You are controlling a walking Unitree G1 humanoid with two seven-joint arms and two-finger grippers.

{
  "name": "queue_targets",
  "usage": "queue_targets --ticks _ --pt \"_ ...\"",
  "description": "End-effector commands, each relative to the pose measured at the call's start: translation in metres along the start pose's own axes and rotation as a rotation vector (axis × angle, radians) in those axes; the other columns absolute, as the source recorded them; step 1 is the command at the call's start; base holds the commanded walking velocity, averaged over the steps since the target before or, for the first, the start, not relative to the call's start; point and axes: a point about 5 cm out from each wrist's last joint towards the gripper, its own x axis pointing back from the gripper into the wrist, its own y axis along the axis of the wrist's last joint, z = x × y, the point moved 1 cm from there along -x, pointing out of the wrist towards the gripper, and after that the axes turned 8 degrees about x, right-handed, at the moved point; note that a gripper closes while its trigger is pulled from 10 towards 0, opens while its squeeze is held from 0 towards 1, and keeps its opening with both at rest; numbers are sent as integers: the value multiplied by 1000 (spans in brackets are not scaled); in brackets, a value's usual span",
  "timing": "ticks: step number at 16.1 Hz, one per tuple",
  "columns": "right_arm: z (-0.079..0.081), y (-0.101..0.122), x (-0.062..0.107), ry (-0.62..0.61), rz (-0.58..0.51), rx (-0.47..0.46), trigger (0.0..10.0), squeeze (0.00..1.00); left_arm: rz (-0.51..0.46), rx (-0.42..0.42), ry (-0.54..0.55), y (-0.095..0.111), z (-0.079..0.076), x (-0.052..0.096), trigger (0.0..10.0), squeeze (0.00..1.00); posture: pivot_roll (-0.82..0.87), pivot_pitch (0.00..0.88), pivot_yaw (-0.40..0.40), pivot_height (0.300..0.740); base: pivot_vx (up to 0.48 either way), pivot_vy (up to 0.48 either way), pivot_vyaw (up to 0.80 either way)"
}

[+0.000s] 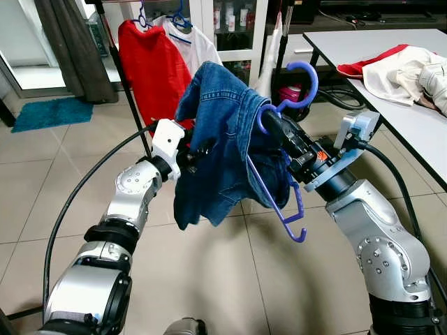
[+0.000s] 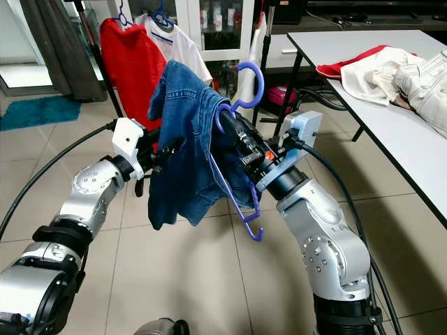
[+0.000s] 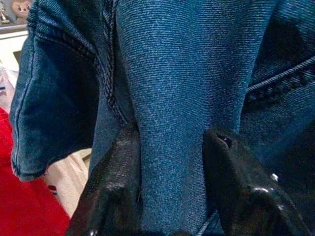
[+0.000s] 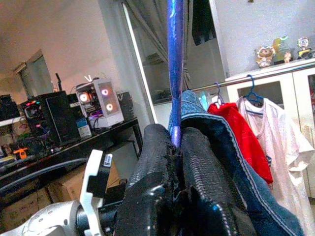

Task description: Hang hanger

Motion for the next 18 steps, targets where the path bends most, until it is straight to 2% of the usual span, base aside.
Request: queue_targets --ticks 1,8,11,13,14,17,18 --pt "6 17 -2 30 -67 28 10000 0 -16 -11 -13 5 -1 -4 0 0 -78 30 67 740 0 0 0" --pt "6 17 -2 32 -65 28 10000 0 -16 -7 -10 1 0 -2 0 0 -80 20 64 740 0 0 0" --pt "5 14 -2 22 -44 29 10000 0 -49 -1 25 4 4 -1 0 0 -83 13 62 740 0 0 0" --pt "-8 5 -1 -89 20 45 10000 0 -130 11 70 13 9 3 0 0 -83 11 66 740 0 0 0" --pt "-22 -1 1 -220 50 43 10000 0 -178 15 110 17 12 8 0 0 -82 10 66 740 0 0 0" --pt "-39 -7 4 -369 72 34 10000 0 -203 20 152 12 12 16 0 0 -73 14 59 740 0 0 0" --pt "-41 -8 4 -382 74 33 10000 0 -204 21 154 12 12 16 0 0 -73 14 59 740 0 0 0"
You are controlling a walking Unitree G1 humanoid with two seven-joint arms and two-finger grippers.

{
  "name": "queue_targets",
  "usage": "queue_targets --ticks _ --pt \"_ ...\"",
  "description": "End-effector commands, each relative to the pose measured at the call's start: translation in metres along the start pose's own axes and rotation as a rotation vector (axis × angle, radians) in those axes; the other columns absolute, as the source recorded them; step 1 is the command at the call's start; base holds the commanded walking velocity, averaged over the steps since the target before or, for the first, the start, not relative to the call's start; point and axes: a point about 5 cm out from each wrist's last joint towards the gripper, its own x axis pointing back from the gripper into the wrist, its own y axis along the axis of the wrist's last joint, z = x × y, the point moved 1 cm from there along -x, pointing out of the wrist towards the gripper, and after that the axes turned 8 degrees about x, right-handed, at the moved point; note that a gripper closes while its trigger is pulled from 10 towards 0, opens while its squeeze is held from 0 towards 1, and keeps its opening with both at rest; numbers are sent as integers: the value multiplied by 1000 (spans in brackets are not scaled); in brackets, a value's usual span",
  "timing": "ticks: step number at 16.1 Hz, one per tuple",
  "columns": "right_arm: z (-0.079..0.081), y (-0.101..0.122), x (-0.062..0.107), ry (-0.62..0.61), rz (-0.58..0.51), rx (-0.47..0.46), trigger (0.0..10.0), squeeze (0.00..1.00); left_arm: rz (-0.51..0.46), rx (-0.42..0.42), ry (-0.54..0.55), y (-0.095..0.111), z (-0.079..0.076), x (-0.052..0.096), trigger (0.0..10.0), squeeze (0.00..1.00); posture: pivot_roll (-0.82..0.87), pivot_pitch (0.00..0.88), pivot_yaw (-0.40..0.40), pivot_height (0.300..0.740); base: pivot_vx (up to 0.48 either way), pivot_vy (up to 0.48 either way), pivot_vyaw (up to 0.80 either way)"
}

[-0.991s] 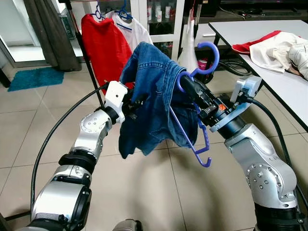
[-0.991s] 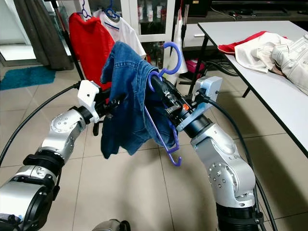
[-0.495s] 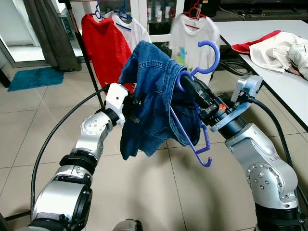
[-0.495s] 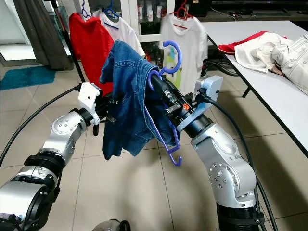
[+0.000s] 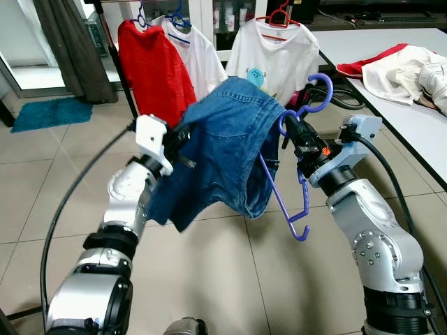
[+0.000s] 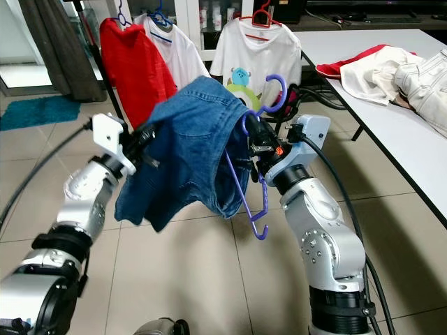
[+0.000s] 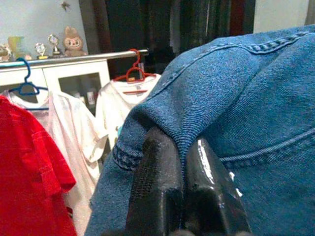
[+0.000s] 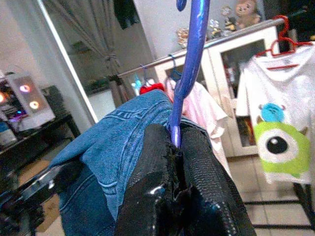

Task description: Hang hanger

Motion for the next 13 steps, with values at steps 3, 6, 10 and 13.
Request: queue_targets --ticks 3,6,10,13 --pt "-17 10 -3 -137 -40 9 10000 0 -50 -8 22 6 0 3 0 0 -64 22 44 740 0 0 0" --pt "-33 11 -4 -275 -51 5 10000 0 -111 -3 13 13 -5 2 0 0 -64 23 38 740 0 0 0" --pt "-45 2 0 -350 -27 29 10000 0 -173 -4 -38 25 -12 1 0 0 -66 23 37 740 0 0 0" --pt "-35 9 -3 -293 -93 -8 10000 0 -112 -17 -56 18 -13 2 0 0 -63 24 38 740 0 0 0"
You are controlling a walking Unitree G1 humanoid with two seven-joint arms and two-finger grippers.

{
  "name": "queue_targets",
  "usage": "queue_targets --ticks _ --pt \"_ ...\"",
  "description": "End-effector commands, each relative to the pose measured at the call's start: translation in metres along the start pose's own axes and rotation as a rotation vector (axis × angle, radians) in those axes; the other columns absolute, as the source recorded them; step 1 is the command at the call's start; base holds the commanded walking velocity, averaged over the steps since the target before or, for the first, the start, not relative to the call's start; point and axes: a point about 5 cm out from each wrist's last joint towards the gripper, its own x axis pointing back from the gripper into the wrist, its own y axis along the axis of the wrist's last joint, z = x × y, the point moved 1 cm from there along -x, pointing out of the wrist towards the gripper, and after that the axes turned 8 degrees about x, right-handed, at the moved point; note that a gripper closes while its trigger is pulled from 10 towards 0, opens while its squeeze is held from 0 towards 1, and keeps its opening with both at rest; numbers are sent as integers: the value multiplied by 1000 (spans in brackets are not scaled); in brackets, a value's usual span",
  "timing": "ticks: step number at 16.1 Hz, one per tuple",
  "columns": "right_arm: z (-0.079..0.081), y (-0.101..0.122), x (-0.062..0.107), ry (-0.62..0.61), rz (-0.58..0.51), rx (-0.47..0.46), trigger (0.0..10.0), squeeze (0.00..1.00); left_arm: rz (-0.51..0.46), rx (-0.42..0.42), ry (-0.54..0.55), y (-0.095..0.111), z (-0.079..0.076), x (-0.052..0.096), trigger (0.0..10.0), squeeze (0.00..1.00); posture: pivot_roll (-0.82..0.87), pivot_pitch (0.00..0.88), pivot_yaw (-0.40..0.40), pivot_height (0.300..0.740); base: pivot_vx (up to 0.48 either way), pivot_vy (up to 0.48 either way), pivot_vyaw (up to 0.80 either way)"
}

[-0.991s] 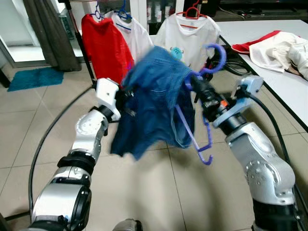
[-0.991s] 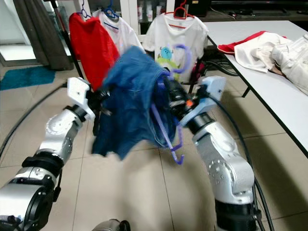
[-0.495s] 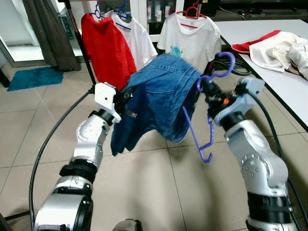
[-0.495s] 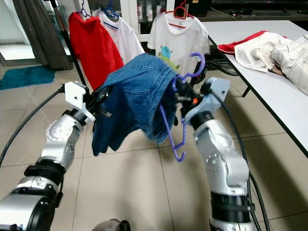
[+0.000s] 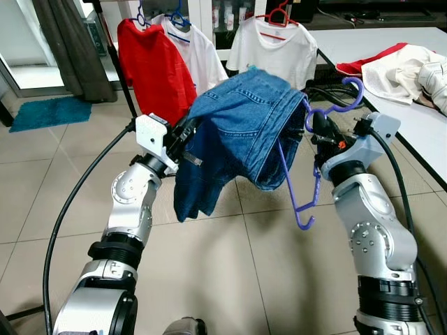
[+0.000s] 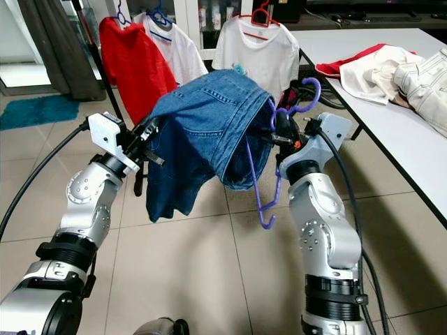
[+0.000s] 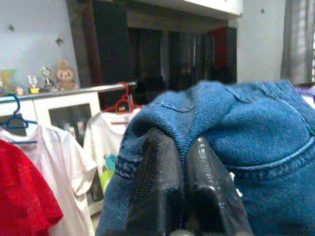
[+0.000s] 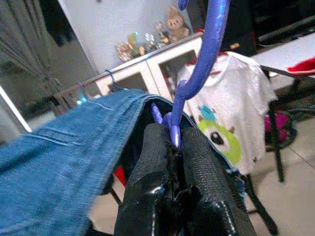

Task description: Hang hanger

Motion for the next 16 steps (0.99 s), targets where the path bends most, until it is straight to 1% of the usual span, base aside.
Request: queue_targets --ticks 1,2,3,4,6,8,9,10,11,12,13,16 --pt "1 20 -2 6 -111 -26 10000 0 88 -27 -4 -12 2 8 0 0 -62 23 45 740 0 0 0" --pt "3 22 -2 19 -126 -34 10000 0 114 -35 -3 -15 2 9 0 0 -62 22 47 740 0 0 0" --pt "8 28 -2 57 -165 -59 10000 0 161 -37 -2 -22 3 13 0 0 -60 22 48 740 0 0 0" --pt "12 32 -2 84 -190 -73 10000 0 179 -35 8 -24 4 15 0 0 -57 20 48 740 0 0 0" --pt "19 35 -1 134 -222 -90 10000 0 196 -28 37 -25 7 17 0 0 -51 20 45 740 0 0 0" --pt "23 38 2 182 -243 -108 10000 0 194 -24 42 -24 7 18 0 0 -45 28 37 740 0 0 0" --pt "23 38 3 197 -246 -112 10000 0 198 -21 43 -24 5 19 3529 0 -42 31 30 740 0 0 0" --pt "24 38 4 209 -244 -110 10000 0 203 -31 67 -25 6 21 10000 0 -42 31 30 740 0 0 0" --pt "24 38 4 215 -242 -108 10000 0 200 1 81 -26 6 22 10000 0 -42 31 30 740 0 0 0" --pt "24 38 4 226 -241 -102 10000 0 199 7 74 -26 5 22 10000 608 -41 35 21 740 0 0 0" --pt "24 39 3 236 -240 -93 10000 0 199 3 58 -25 3 22 10000 1000 -43 34 21 740 0 0 0" --pt "24 40 3 246 -243 -84 10000 0 213 14 19 -27 -2 23 10000 1000 -47 33 23 740 0 0 0"
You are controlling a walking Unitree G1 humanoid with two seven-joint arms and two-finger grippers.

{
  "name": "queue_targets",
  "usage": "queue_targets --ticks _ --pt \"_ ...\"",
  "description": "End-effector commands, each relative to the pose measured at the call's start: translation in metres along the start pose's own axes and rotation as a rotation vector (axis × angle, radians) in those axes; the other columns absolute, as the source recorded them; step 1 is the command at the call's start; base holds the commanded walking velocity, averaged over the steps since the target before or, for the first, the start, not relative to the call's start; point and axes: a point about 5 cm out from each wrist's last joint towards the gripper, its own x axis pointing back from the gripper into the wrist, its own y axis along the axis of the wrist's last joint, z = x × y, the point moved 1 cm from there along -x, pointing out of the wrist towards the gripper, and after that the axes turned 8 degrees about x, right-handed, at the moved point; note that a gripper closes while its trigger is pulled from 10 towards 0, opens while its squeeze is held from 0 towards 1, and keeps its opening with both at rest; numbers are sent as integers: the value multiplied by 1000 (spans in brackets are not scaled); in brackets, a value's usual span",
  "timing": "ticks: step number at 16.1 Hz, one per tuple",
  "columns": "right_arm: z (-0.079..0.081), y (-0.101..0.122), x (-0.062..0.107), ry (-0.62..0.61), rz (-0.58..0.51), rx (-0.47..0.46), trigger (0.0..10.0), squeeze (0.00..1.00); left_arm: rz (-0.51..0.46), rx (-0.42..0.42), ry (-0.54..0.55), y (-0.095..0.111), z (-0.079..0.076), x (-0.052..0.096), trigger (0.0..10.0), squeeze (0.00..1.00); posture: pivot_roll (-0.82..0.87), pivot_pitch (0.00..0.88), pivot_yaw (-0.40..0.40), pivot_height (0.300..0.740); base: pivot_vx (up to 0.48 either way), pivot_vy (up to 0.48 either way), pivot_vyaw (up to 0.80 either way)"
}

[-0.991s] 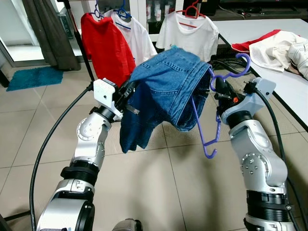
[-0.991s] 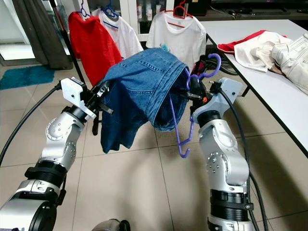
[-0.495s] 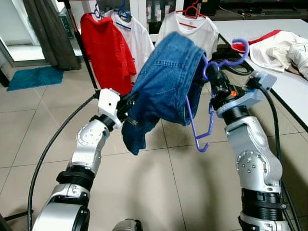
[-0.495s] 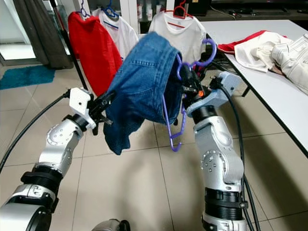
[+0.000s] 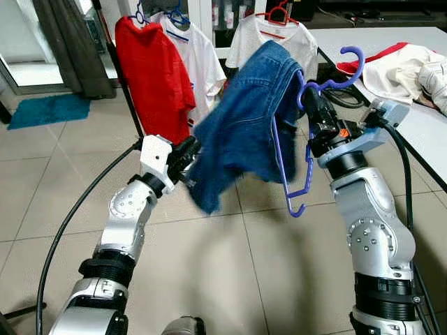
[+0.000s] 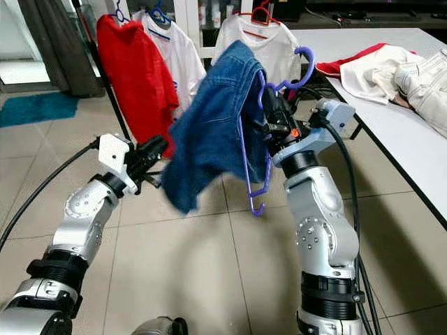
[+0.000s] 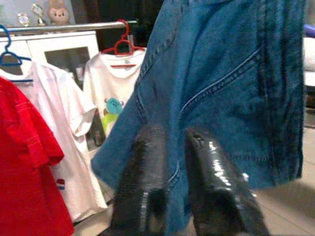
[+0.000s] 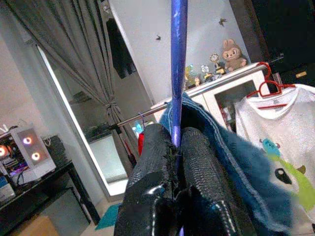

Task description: Hang hanger

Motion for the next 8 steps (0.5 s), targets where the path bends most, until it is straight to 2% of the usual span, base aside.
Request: queue_targets --ticks 1,5,8 --pt "3 16 -1 24 -78 16 10000 0 6 -2 -19 1 -3 -1 10000 1000 -50 34 25 740 0 0 0" --pt "2 18 -1 28 -82 30 10000 0 28 0 -40 -2 -4 2 10000 1000 -54 35 22 740 0 0 0" --pt "-1 19 0 31 -80 46 10000 0 9 0 -102 2 -11 5 10000 1000 -54 39 18 740 0 0 0"
